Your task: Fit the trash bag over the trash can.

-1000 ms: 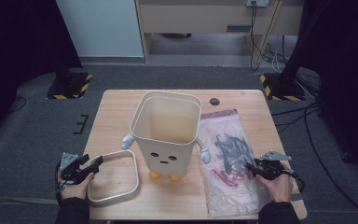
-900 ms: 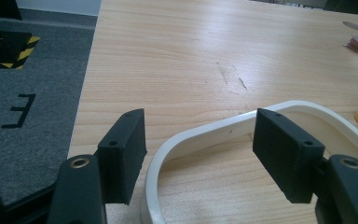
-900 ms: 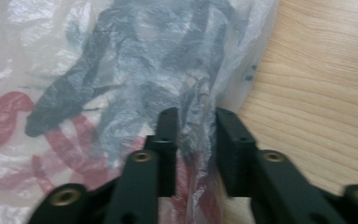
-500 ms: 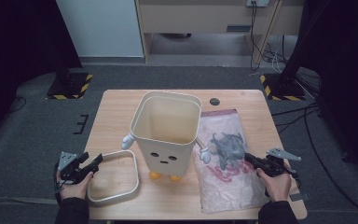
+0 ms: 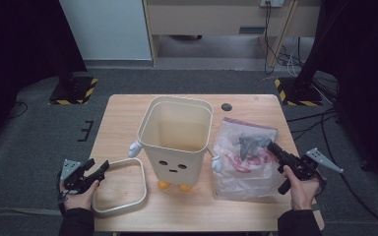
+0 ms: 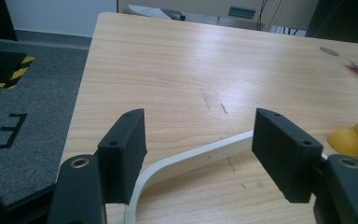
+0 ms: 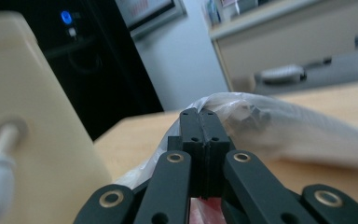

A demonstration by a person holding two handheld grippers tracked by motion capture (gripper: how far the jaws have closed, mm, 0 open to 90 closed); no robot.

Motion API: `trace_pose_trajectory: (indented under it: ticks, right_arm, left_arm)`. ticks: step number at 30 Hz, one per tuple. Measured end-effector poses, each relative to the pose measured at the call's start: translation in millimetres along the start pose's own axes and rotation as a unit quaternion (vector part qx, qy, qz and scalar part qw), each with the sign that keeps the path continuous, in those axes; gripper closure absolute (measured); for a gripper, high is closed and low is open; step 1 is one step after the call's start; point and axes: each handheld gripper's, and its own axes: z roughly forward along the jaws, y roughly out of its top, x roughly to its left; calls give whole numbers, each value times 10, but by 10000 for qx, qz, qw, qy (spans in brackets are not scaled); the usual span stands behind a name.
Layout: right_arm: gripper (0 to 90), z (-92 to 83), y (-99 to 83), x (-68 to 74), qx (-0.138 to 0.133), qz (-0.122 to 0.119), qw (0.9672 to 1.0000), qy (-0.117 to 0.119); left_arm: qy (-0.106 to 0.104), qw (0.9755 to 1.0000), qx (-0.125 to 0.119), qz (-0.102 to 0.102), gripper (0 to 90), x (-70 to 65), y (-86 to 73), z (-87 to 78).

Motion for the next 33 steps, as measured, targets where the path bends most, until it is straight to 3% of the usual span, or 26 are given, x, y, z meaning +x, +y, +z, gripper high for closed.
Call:
trace_pose_trajectory:
  ticks: [7,13,18,27,33]
  right_arm:
    - [900,38,362,135,-656,-196,9977,-6]
    - [900,114,538,240,-1076,-291,9938,9]
    - [900,178,647,323,-1206,-360,9920,41]
    - [900,255,905,496,-1658,-592,9844,14]
    - [900,375,998,679,-1841,-708,9803,129]
  left_arm:
    - [-2,10000,41,31,348,-4,-13,14]
    - [-30,10000,43,64,350,-22,-13,21]
    - [-37,10000,29,68,350,-25,-14,23]
    - [-39,9999,59,96,351,-32,-20,34]
    - [-41,9999,45,105,353,-33,-20,34]
